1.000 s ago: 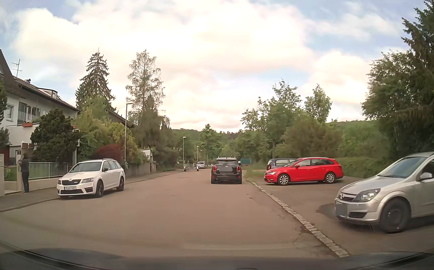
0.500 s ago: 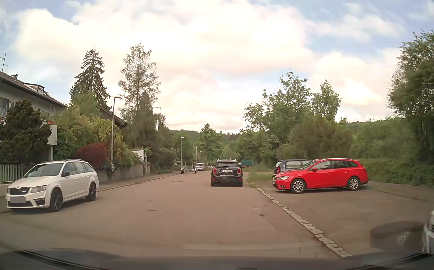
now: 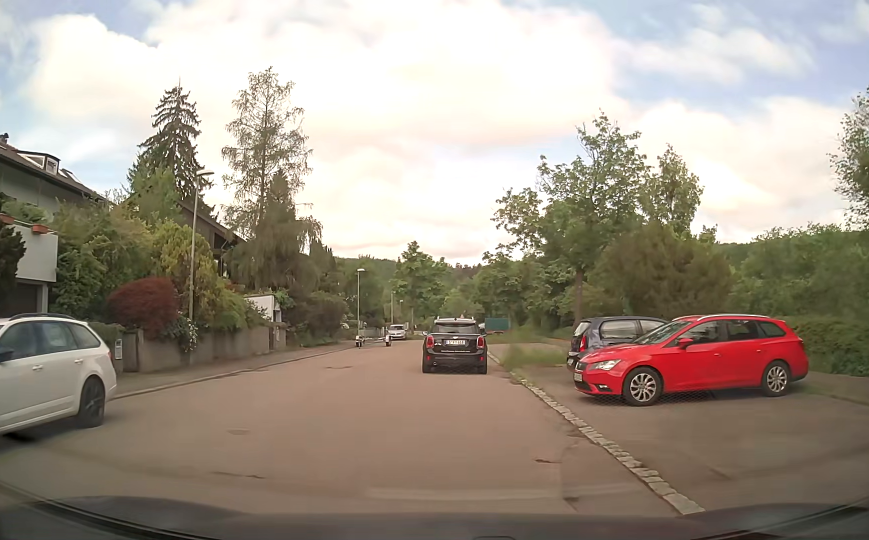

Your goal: Follow the waypoints while adhering to traffic rules and regulations

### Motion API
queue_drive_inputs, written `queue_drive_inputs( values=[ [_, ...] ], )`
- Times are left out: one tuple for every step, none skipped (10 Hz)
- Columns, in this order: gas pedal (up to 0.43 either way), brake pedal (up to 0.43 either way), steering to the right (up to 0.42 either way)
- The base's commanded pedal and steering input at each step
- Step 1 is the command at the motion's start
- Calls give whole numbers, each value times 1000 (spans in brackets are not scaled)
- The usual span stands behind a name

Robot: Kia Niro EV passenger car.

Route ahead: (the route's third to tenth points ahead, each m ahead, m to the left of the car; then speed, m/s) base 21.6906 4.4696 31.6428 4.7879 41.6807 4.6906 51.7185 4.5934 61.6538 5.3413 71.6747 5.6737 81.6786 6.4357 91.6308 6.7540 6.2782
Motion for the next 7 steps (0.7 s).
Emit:
queue_drive_inputs(
  values=[
    [8, 0, 10],
    [8, 0, 4],
    [8, 0, 0],
    [8, 0, 0],
    [8, 0, 0],
    [8, 0, 0],
    [8, 0, 0]
  ],
)
